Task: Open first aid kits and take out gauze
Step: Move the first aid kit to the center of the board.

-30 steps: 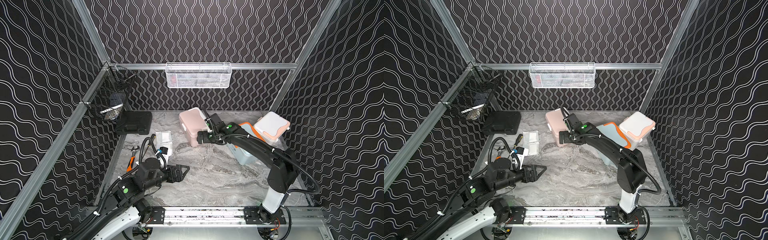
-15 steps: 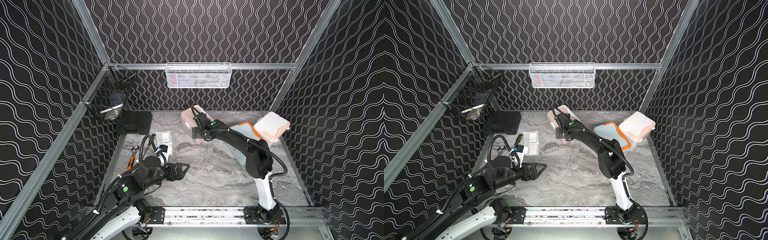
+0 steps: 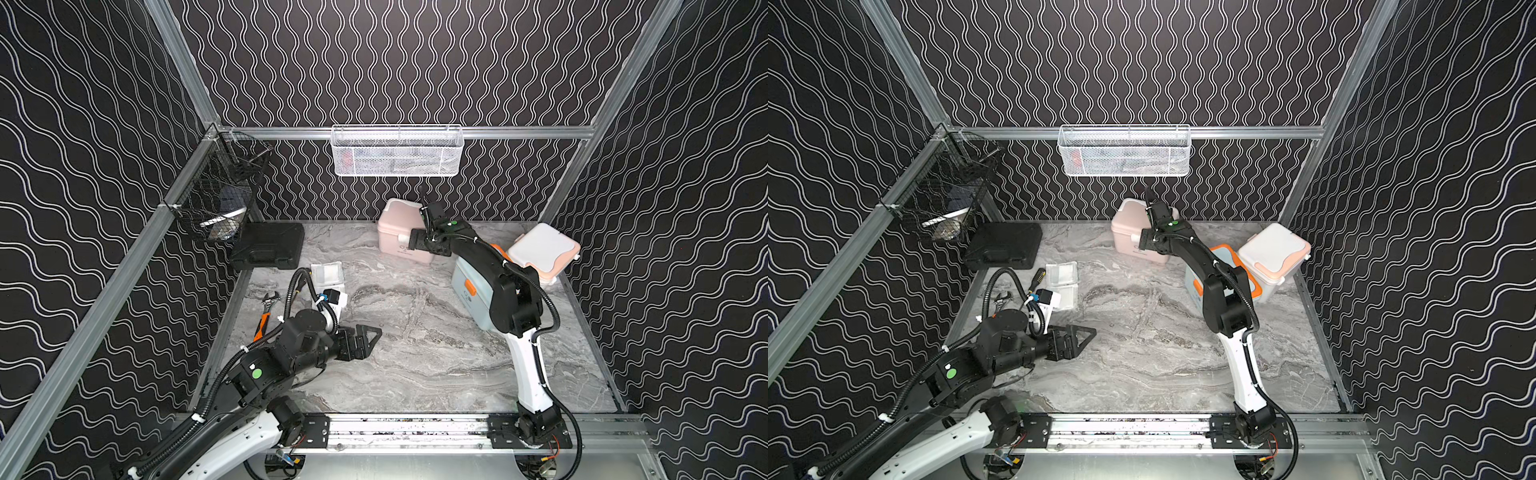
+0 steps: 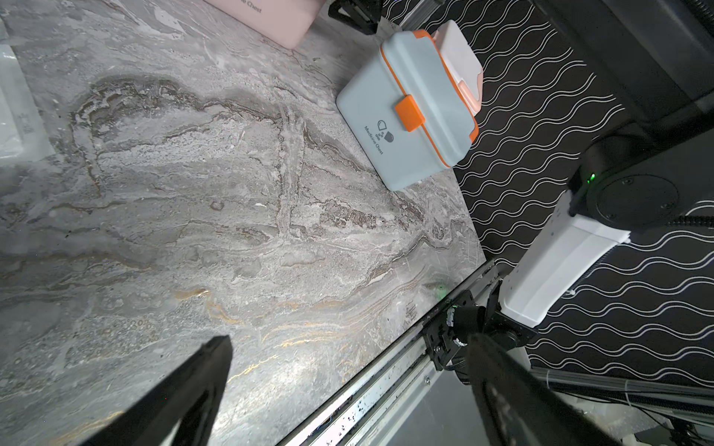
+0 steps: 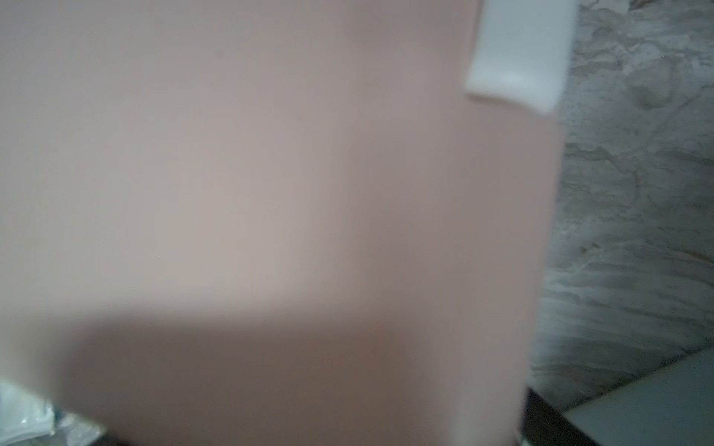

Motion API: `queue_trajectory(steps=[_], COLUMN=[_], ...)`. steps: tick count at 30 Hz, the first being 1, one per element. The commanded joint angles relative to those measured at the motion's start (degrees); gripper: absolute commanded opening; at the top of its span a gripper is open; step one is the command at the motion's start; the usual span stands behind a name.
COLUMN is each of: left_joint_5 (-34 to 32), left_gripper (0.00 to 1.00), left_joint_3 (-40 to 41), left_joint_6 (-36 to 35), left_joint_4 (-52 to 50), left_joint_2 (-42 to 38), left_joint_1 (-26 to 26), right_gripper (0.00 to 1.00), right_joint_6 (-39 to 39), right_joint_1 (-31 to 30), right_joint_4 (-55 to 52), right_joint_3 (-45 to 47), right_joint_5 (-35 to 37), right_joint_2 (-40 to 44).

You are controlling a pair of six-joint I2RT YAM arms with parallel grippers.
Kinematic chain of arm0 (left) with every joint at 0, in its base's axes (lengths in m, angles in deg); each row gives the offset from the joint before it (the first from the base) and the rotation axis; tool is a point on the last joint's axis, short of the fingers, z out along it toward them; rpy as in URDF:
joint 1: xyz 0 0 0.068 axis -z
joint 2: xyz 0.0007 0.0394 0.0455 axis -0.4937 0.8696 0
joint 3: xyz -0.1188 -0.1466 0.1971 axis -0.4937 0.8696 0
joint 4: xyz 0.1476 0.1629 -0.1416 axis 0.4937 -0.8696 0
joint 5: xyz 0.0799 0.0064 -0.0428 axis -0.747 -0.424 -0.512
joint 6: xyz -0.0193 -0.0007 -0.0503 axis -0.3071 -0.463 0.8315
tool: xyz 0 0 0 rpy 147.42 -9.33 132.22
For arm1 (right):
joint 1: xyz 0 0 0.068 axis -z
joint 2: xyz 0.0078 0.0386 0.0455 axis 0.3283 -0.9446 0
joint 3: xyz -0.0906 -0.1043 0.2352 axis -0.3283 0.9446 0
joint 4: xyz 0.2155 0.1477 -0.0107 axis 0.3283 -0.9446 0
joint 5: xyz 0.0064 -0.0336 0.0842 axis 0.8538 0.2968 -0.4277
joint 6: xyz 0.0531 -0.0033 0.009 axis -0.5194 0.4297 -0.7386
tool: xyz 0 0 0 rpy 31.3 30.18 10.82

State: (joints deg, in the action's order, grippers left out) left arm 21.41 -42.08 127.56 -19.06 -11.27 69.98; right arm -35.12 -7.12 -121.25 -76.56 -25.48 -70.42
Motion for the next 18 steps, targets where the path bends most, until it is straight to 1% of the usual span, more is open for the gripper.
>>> queue_trajectory(steps=[1, 2, 4, 9, 12, 15, 18], left_joint_5=[0.67, 0.92, 1.42, 3.11, 3.93, 3.22, 1.95], left_gripper=[0.99, 0.99, 0.99, 0.99, 0.99, 0.99, 0.99], left_joint_3=[-0.95, -1.06, -0.83, -0.6, -1.28, -3.07, -5.97], left_joint_6=[-0.33, -0.29, -0.36, -0.11, -0.03, -0.52, -1.63], left_joint_4=[1.43, 1.71, 2.66, 6.98, 10.01, 12.74, 15.55], left_joint_2=[0.88, 1.3, 2.06, 5.16, 8.35, 13.03, 19.62], left_joint_1=[0.0, -0.06, -0.04, 0.05, 0.65, 2.89, 6.45], right_gripper=[0.98, 0.98, 0.99, 1.0, 1.0, 1.0, 1.0], right_joint_6=[1.17, 1.81, 2.67, 2.56, 2.79, 3.0, 2.72], right_joint_1=[1.82, 1.85, 1.76, 1.68, 1.89, 3.29, 7.37], right_joint_4=[-3.33, -3.53, -2.16, 1.5, 2.1, 0.98, -0.95], right_joint_3=[-2.56, -1.95, 2.18, 17.41, 24.68, 29.06, 31.78], right_joint_5=[-2.41, -2.4, -3.68, -8.67, -9.82, -9.08, -9.37], right_joint_2=[-0.19, 1.29, 6.04, 22.09, 30.3, 35.8, 38.63])
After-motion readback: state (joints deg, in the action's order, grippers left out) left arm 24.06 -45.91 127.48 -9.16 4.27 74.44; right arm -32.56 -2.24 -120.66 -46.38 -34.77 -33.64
